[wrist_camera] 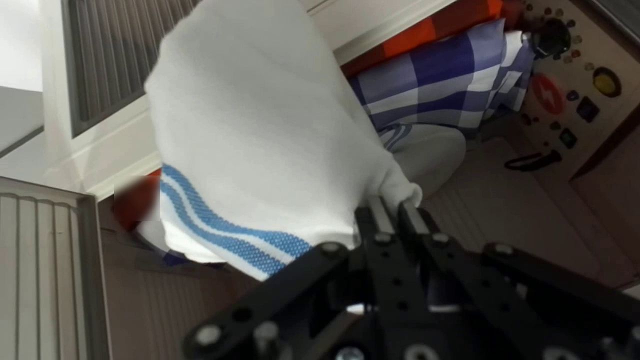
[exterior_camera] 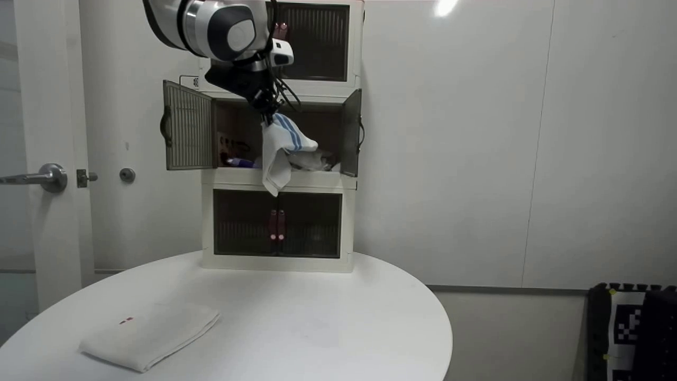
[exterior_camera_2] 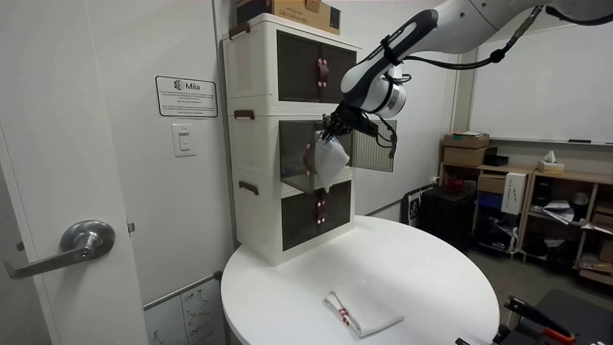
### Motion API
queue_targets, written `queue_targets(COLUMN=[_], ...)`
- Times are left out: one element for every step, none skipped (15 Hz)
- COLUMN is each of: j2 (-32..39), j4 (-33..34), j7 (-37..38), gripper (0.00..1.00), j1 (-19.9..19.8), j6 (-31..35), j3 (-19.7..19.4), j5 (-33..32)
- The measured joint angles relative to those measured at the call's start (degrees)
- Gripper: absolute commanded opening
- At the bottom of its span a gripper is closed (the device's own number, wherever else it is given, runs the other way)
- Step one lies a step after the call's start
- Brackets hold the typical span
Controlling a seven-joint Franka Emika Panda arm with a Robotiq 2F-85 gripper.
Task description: Put one towel in the middle cabinet
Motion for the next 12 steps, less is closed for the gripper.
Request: queue_targets(j2=[0.0, -0.03, -0.03, -0.03, -0.03, -0.03, -0.03, -0.04, -0.01, 0.07, 0.19, 0.3], j4=[0.0, 0.0, 0.0, 0.0, 0.0, 0.0, -0.01, 0.0, -0.03, -0.05, -0.08, -0.12], j7=[0.0, 0.0, 0.0, 0.0, 0.0, 0.0, 0.0, 0.0, 0.0, 0.0, 0.0, -0.09], gripper=[0.07, 0.07, 0.07, 0.07, 0.07, 0.07, 0.02, 0.02, 0.02, 0.02, 0.02, 0.02], j1=[-0.01, -0.02, -0.01, -0.01, -0.02, -0.02, -0.02, -0.02, -0.01, 0.03, 0.06, 0.09], j6=[0.0, 0.0, 0.0, 0.0, 0.0, 0.0, 0.0, 0.0, 0.04, 0.29, 0.65, 1.16], j3=[0.0, 0.01, 0.01, 0.03, 0.05, 0.05, 0.05, 0.05, 0.03, -0.03, -0.05, -0.05], j5=[0.0, 0.0, 0.0, 0.0, 0.0, 0.0, 0.0, 0.0, 0.0, 0.0, 0.0, 0.0])
